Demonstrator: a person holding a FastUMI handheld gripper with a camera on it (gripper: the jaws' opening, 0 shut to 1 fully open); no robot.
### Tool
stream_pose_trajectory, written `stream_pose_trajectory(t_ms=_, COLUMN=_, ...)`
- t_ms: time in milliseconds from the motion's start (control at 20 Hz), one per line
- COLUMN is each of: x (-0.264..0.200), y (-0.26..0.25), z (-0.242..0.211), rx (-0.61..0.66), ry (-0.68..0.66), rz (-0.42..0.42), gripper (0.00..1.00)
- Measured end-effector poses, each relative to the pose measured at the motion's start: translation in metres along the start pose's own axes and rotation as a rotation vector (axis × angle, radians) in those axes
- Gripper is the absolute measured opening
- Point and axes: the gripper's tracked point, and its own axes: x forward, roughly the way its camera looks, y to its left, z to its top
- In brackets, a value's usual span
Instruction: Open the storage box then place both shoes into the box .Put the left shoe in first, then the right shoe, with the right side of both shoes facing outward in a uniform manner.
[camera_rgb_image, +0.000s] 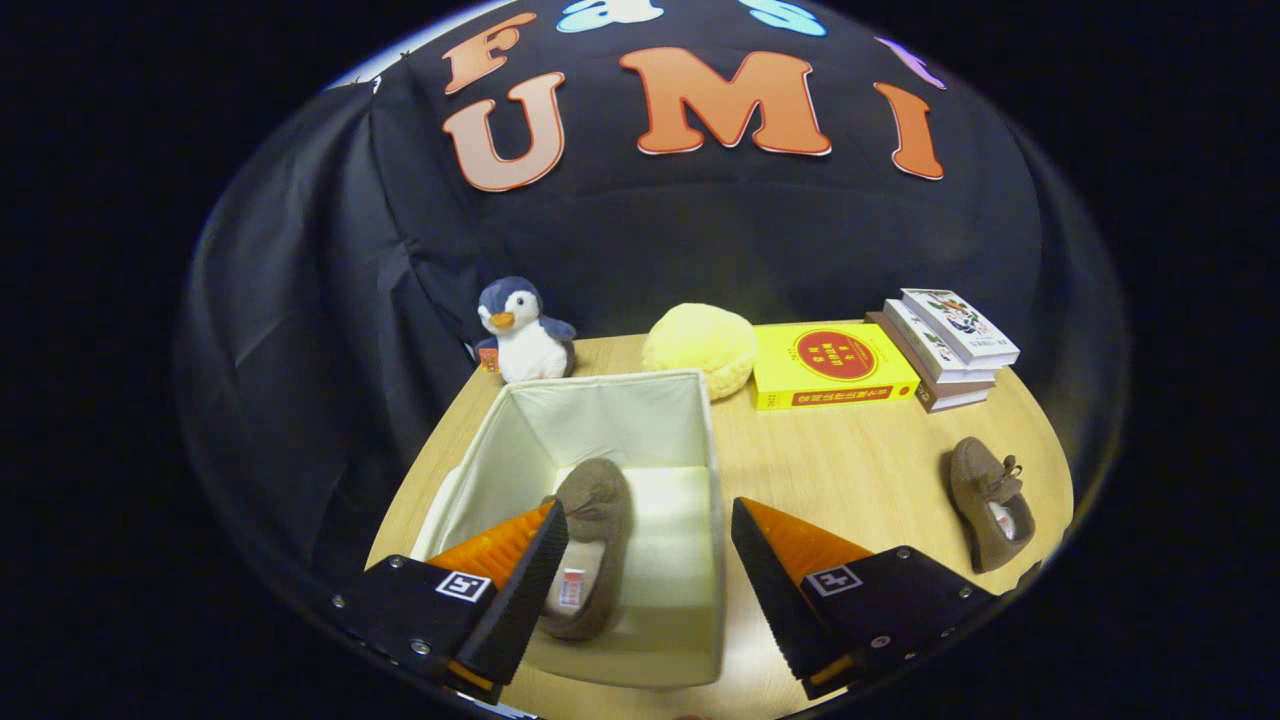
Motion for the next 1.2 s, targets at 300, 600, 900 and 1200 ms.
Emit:
stream_pose_trajectory(t_ms=300, x=-0.017, y=-0.113, z=0.004, rx=0.023, ry=-0.015, rz=-0.098, gripper=0.98)
stream_pose_trajectory(t_ms=600, x=-0.033, y=-0.232, z=-0.003, rx=0.025, ry=-0.015, rz=-0.199, gripper=0.98)
stream_pose_trajectory(t_ms=900, x=-0.04, y=-0.332, z=-0.029, rx=0.057, ry=0.017, rz=-0.259, gripper=0.98)
stream_pose_trajectory(t_ms=1200, x=-0.038, y=-0.391, z=-0.064, rx=0.067, ry=0.074, rz=-0.297, gripper=0.98)
